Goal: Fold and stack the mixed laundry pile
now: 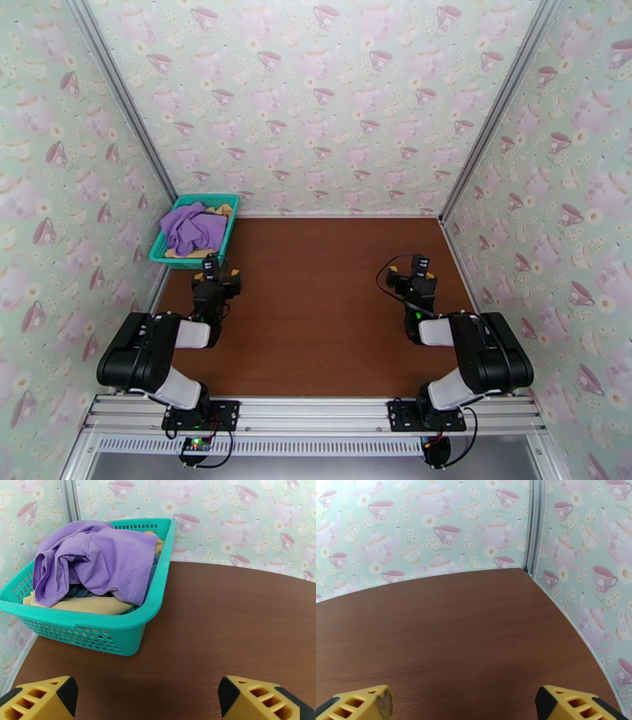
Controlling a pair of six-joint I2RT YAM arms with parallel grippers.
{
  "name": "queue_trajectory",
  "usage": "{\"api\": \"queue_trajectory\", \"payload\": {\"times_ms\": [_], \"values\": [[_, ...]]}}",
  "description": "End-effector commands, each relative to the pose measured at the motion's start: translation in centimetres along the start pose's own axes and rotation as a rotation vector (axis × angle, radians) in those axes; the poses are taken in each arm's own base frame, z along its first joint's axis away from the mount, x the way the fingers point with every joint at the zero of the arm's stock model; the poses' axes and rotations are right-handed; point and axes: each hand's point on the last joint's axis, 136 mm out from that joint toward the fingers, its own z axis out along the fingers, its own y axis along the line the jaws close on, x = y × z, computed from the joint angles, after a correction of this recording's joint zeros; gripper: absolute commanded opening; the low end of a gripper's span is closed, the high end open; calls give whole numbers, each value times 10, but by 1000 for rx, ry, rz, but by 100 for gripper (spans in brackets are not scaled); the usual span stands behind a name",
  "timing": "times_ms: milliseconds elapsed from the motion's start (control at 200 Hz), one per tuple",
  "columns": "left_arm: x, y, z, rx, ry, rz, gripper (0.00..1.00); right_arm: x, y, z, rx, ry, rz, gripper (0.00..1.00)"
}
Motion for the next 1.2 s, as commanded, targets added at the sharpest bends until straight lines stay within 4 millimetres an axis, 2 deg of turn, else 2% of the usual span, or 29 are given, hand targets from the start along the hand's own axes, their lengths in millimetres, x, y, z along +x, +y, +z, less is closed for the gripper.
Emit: {"api": "queue_trajectory", "payload": {"times_ms": [0, 1192], "values": [[-5, 1, 3, -7, -10, 1, 100, -3, 4, 1, -20, -6, -9, 100], [-4, 1, 3, -5, -9, 2, 100, -3, 9, 2, -53, -1, -20, 100]]}}
